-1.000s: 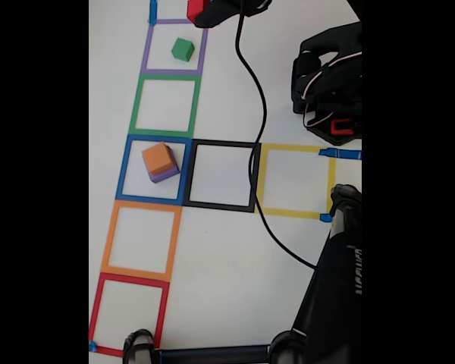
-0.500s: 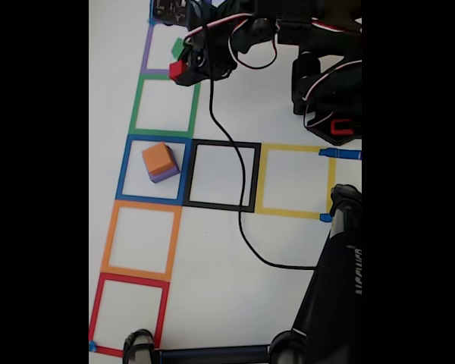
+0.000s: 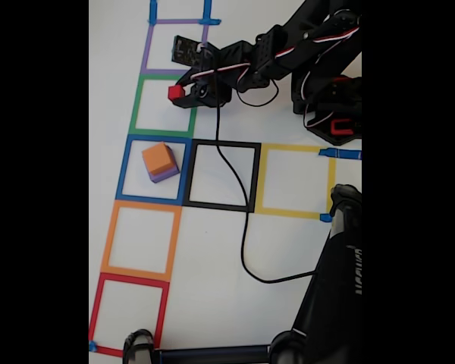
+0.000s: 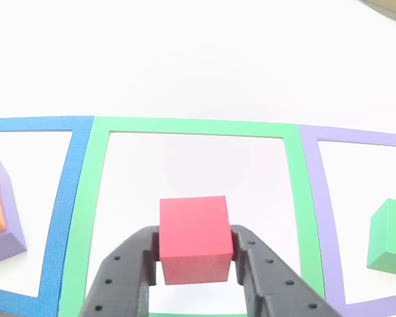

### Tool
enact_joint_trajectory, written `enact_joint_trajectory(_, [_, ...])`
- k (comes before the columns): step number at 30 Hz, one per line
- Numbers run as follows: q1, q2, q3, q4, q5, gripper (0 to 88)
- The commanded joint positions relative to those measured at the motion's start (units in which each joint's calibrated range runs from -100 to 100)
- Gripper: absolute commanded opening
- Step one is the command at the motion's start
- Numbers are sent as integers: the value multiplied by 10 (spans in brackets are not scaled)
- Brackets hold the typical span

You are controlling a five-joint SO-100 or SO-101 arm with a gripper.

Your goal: Tower of hanoi

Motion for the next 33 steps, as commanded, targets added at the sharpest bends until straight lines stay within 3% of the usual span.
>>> enact_joint_trajectory(1, [4, 122, -15, -146, 4, 39])
enact_joint_trajectory(7, [19, 313, -76, -309, 4, 39])
enact_joint_trajectory(12, [23, 400, -114, -371, 4, 42])
enact_joint_trajectory(18, [24, 433, -119, -390, 4, 89])
enact_joint_trajectory(23, [31, 441, -121, -393, 4, 209])
enact_joint_trajectory(33, [41, 317, -94, -329, 4, 228])
